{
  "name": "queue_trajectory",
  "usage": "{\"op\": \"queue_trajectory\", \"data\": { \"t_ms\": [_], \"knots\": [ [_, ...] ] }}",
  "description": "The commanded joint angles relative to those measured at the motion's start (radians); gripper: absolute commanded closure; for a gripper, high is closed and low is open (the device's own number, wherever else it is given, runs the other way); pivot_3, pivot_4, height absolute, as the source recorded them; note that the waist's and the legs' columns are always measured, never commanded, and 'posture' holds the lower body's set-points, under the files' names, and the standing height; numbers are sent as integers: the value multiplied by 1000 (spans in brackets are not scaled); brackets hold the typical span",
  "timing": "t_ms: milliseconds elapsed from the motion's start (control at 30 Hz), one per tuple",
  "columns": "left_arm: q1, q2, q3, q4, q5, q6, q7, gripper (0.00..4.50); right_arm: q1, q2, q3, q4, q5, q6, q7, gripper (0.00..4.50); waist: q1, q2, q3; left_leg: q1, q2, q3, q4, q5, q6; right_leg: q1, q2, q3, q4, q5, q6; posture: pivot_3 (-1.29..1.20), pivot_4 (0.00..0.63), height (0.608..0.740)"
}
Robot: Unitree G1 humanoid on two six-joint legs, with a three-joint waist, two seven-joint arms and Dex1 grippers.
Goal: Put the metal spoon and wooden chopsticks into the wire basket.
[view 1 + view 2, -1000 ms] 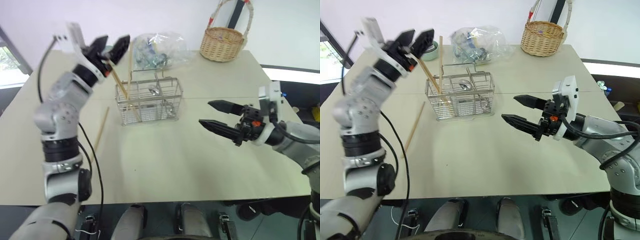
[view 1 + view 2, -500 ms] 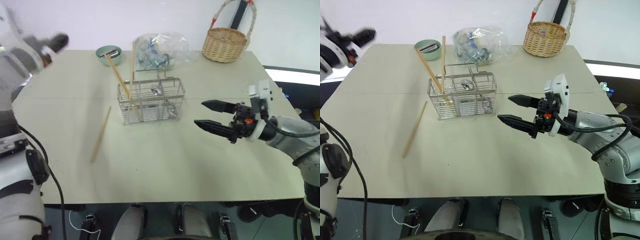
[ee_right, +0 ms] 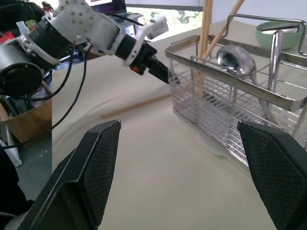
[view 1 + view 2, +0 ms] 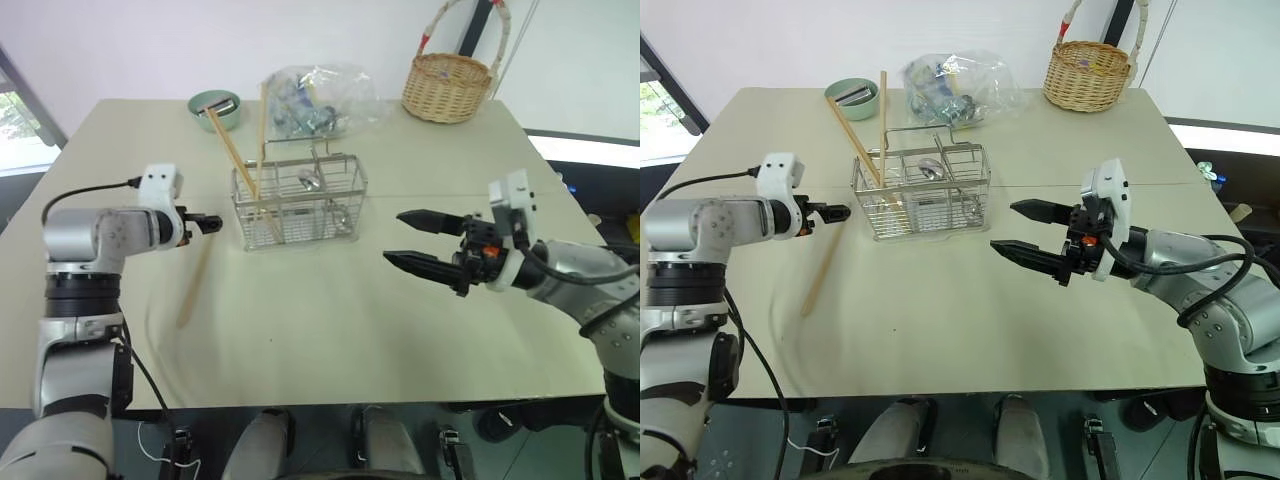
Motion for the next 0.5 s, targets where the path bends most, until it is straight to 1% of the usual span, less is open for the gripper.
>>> {"op": "queue_trajectory", "data": {
  "t_ms": [33, 300, 467, 500],
  "knots": [
    [-46, -6, 4, 86, 39, -58, -39, 49, 8, -4, -40, -47, 25, -3, -12, 469, 0, 0, 0, 0, 0, 0, 0, 0, 0, 0, 0, 0, 0, 0, 0, 0, 150, 693],
    [-118, -29, -97, 286, 125, -121, -172, 49, 50, -14, -54, -88, 47, -4, -20, 469, 3, 0, 0, 0, 0, 0, 0, 0, 0, 1, 0, 0, 0, 0, 0, 0, 150, 693],
    [-137, -41, -156, 359, 187, -169, -245, 49, 48, -7, -62, -90, 59, -5, -44, 469, 3, 2, -2, 1, 0, 0, 0, 0, 0, 2, -1, 0, 0, 0, 0, 0, 150, 693],
    [-139, -43, -160, 368, 199, -182, -251, 281, 48, -7, -62, -92, 60, -6, -47, 469, 4, 3, -2, 1, 0, 0, 0, 0, 0, 2, -1, 0, 0, 0, 0, 0, 150, 693]
  ]
}}
